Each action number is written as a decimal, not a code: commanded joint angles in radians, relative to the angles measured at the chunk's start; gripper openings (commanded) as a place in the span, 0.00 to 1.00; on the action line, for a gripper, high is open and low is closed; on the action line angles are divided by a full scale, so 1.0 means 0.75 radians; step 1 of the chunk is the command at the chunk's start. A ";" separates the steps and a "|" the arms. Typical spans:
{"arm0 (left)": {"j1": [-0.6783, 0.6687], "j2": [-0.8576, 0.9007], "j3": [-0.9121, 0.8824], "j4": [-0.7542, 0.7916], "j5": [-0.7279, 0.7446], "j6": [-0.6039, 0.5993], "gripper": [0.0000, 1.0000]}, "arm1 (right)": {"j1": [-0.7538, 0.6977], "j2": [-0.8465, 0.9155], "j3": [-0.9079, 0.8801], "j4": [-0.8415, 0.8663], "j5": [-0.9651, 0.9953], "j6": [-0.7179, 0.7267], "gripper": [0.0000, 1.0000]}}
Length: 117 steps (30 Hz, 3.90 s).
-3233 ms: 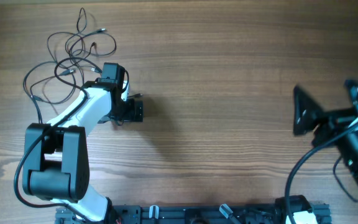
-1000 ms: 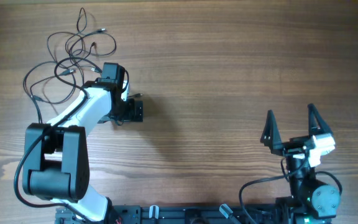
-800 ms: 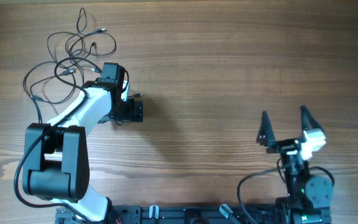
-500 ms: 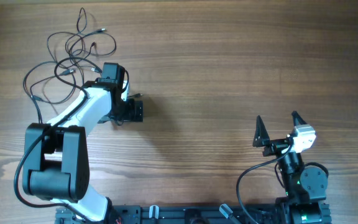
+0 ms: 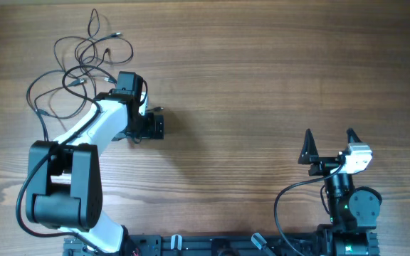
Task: Untangle cables
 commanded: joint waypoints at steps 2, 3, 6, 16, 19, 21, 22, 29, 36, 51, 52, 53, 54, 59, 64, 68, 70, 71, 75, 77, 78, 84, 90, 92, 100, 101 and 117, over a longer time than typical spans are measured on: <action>0.002 0.028 -0.008 -0.001 0.013 0.011 1.00 | -0.004 -0.017 -0.002 0.001 0.007 0.002 1.00; 0.001 0.028 -0.008 -0.001 0.012 0.011 1.00 | -0.004 -0.017 -0.002 0.001 0.008 0.002 1.00; 0.002 0.028 -0.008 -0.001 0.013 0.011 1.00 | -0.004 -0.017 -0.002 0.001 0.008 0.002 1.00; 0.002 0.028 -0.008 -0.001 0.013 0.011 1.00 | -0.003 -0.017 -0.002 0.001 0.008 0.001 1.00; 0.002 0.028 -0.008 -0.001 0.013 0.011 1.00 | -0.003 -0.017 -0.002 0.001 0.009 -0.010 1.00; 0.002 0.028 -0.008 -0.001 0.013 0.011 1.00 | 0.002 -0.017 -0.002 -0.001 0.004 -0.047 1.00; 0.002 0.028 -0.008 -0.001 0.013 0.011 1.00 | 0.009 -0.017 -0.002 -0.001 -0.001 -0.074 1.00; 0.002 0.028 -0.008 -0.001 0.012 0.011 1.00 | 0.042 -0.017 -0.002 -0.001 -0.017 -0.219 1.00; 0.002 0.028 -0.008 -0.001 0.013 0.011 1.00 | 0.042 -0.017 -0.002 0.000 -0.011 -0.200 1.00; 0.001 0.028 -0.008 -0.001 0.013 0.011 1.00 | 0.042 -0.016 -0.002 0.001 -0.012 -0.200 1.00; 0.002 0.028 -0.008 -0.001 0.013 0.011 1.00 | 0.042 -0.016 -0.002 0.001 -0.012 -0.199 1.00; 0.002 0.028 -0.008 -0.001 0.013 0.011 1.00 | 0.042 -0.016 -0.002 0.001 -0.012 -0.200 1.00; 0.002 0.028 -0.008 -0.001 0.013 0.011 1.00 | 0.042 -0.016 -0.002 0.001 -0.012 -0.200 1.00; 0.002 0.028 -0.008 -0.001 0.017 0.009 1.00 | 0.042 -0.016 -0.002 0.001 -0.011 -0.200 1.00; 0.014 0.028 -0.008 -0.001 0.017 0.010 1.00 | 0.042 -0.016 -0.002 0.001 -0.012 -0.200 1.00; 0.010 0.034 -0.008 -0.001 0.017 0.011 1.00 | 0.042 -0.016 -0.002 0.001 -0.012 -0.200 1.00; 0.011 0.033 -0.008 0.000 0.017 0.010 1.00 | 0.042 -0.016 -0.002 0.001 -0.012 -0.200 1.00; 0.011 0.033 -0.008 0.000 0.017 0.010 1.00 | 0.042 -0.016 -0.002 0.001 -0.011 -0.200 1.00; 0.010 0.013 -0.008 -0.001 0.017 0.010 1.00 | 0.042 -0.016 -0.002 0.001 -0.011 -0.200 1.00; 0.010 -0.029 -0.008 -0.001 0.017 0.010 1.00 | 0.042 -0.016 -0.002 0.001 -0.012 -0.200 1.00; 0.010 -0.055 -0.008 -0.001 0.017 0.010 1.00 | 0.042 -0.016 -0.002 0.001 -0.011 -0.200 1.00; 0.010 -0.231 -0.008 0.003 0.017 0.010 1.00 | 0.042 -0.016 -0.002 0.001 -0.012 -0.199 1.00; 0.010 -0.348 -0.076 0.210 0.004 0.011 1.00 | 0.042 -0.016 -0.002 0.001 -0.012 -0.200 1.00; 0.010 -0.387 -0.156 0.403 0.004 0.011 1.00 | 0.042 -0.016 -0.002 0.001 -0.012 -0.200 1.00; 0.011 -0.483 -0.430 0.778 -0.003 0.012 1.00 | 0.042 -0.016 -0.002 0.001 -0.012 -0.200 1.00; 0.011 -0.492 -0.472 0.820 -0.003 0.012 1.00 | 0.042 -0.016 -0.002 0.001 -0.012 -0.200 1.00; 0.011 -0.568 -1.152 1.429 0.008 0.000 1.00 | 0.042 -0.016 -0.002 0.001 -0.012 -0.200 1.00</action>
